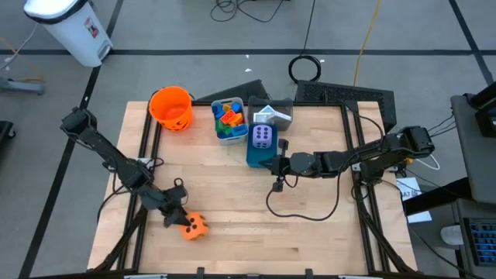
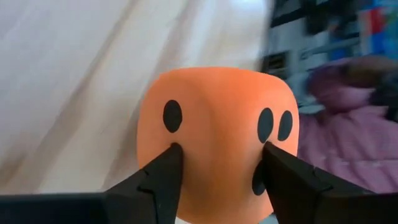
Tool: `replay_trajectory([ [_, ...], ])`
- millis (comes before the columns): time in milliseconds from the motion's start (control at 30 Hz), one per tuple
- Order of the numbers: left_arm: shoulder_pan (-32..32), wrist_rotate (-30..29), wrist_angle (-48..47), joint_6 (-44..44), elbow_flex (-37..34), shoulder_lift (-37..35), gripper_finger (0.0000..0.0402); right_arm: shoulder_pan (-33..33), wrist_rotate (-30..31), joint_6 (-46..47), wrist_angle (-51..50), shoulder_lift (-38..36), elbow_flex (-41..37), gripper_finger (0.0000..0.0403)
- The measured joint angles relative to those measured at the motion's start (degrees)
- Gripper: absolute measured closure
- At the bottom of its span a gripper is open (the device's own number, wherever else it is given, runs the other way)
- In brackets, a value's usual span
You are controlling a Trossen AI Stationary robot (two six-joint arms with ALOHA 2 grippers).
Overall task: Pick & Place Toys
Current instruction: Put the orange dice into the blue bin
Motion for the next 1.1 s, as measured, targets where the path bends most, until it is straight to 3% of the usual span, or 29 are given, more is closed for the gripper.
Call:
replay_trajectory([
  [200,1.67,-8.52,11.88,10.34,0.04,-0.03,0.0221,0.00,0.00,-0.06,0.08,0.00,0.00,0.0403],
  [467,8.97,-16.87,27.93,30.60,0.69,-0.07,0.0223,0.00,0.43,-2.35,0.90,-0.20,0.00,0.0403],
  [633,14.97,-16.87,27.90,39.76,5.03,0.01,0.0223,0.82,6.26,-2.70,-0.53,-3.09,0.04,0.0403],
  [833,22.56,-18.90,23.99,50.99,11.67,3.36,0.0223,2.42,6.74,0.44,-6.47,-9.69,0.04,0.0403],
  [967,27.35,-19.28,21.55,55.12,16.16,9.35,0.0223,4.62,8.75,1.09,-10.44,-13.28,0.04,0.0403],
  [1100,31.60,-19.24,11.80,59.27,24.13,16.91,0.0223,7.46,13.39,1.12,-13.34,-15.90,0.04,0.0403],
])
